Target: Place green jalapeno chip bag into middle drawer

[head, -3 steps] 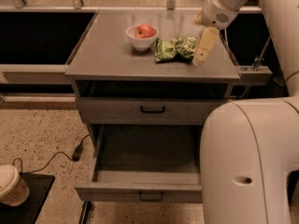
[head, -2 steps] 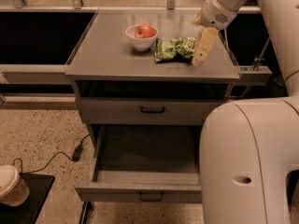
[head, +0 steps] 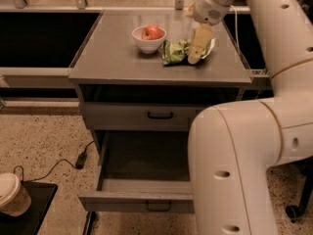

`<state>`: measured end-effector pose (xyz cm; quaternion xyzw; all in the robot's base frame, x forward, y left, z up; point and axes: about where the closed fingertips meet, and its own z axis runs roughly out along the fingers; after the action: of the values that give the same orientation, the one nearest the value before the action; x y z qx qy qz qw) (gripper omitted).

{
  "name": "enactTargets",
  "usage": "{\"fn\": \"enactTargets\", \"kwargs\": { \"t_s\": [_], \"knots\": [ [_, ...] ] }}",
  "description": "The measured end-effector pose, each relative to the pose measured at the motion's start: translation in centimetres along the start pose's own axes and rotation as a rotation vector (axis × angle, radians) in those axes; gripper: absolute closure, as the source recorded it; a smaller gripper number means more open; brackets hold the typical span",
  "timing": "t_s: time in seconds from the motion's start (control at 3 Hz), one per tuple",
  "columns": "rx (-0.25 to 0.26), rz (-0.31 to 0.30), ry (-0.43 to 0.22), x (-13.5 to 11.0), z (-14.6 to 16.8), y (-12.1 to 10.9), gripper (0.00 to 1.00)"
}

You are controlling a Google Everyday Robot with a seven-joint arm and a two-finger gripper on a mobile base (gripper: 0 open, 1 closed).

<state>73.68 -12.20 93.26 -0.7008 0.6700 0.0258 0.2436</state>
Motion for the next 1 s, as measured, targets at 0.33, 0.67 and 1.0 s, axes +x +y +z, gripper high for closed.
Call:
{"fn": "enactTargets", "kwargs": {
  "t_s": [0.33, 0.67, 1.0],
  "knots": [
    [0.05, -0.057, 0.039, -1.9, 1.4, -2.4, 0.0],
    [0.106, -0.048, 0.08, -2.0, 2.1, -4.2, 0.0],
    [0.106, -0.048, 0.08, -2.0, 2.1, -4.2, 0.0]
  ]
}}
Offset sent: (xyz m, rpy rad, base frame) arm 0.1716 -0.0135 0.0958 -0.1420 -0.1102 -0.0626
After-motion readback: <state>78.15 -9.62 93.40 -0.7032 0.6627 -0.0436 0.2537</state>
